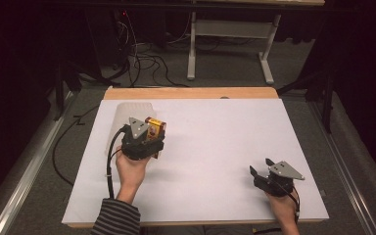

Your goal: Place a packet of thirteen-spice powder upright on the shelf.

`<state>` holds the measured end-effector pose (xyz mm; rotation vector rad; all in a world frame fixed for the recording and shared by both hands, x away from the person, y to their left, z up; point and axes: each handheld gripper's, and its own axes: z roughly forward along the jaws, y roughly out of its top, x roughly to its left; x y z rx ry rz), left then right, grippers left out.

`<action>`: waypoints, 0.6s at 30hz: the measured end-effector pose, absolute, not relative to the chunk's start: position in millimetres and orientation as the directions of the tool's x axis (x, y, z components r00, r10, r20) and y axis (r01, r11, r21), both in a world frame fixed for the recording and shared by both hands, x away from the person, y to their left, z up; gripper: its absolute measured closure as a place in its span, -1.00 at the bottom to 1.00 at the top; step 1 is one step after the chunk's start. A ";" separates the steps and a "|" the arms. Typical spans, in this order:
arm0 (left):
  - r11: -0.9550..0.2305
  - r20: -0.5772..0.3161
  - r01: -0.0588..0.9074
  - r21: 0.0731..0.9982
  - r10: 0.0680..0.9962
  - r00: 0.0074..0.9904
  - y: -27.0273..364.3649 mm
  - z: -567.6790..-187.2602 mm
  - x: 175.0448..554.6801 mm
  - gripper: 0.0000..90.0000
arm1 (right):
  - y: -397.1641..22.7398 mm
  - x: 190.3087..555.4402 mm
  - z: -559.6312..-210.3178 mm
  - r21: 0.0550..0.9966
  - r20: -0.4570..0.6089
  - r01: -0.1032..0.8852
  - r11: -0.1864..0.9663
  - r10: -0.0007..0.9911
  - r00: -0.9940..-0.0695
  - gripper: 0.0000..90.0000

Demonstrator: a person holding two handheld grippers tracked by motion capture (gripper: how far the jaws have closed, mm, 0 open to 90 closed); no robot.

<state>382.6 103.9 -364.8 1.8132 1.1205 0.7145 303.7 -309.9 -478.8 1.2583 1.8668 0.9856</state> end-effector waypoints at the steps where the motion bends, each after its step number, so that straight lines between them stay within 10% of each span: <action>1: -0.221 0.030 0.408 0.886 0.904 0.426 106.3 -365.3 382.6 -0.27 | -310.2 304.0 -478.8 0.864 -0.121 0.434 0.255 0.942 -0.312 -0.25; 18: -0.189 0.035 0.419 0.888 0.937 0.347 128.9 -370.9 386.0 -0.27 | -310.0 303.9 -478.7 0.863 -0.124 0.435 0.258 0.942 -0.313 -0.25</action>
